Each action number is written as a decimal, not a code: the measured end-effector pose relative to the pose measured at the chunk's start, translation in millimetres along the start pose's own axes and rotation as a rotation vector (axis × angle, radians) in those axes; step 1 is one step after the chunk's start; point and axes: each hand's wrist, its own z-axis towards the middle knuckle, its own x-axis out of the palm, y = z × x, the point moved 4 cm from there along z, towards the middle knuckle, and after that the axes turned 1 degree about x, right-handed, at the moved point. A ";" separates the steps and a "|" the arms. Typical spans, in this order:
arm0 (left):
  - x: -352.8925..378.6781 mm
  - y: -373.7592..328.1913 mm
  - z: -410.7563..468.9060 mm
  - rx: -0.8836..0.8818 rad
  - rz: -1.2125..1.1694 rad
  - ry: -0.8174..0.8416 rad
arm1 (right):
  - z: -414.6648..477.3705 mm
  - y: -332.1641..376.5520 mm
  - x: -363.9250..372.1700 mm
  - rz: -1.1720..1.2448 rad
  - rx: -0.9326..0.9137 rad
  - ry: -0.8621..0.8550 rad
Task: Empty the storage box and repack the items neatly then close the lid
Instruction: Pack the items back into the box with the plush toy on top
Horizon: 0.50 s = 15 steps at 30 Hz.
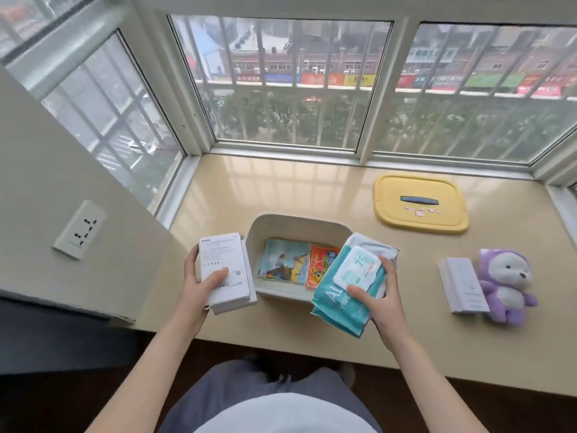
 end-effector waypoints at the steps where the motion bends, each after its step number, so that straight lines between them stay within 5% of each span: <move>1: -7.9 -3.5 4.2 -0.008 0.009 0.026 | -3.2 -2.5 8.8 -0.008 -0.004 -0.012; 15: -56.2 -35.2 66.3 -0.098 0.112 0.269 | -29.0 -24.7 81.2 0.009 0.038 -0.222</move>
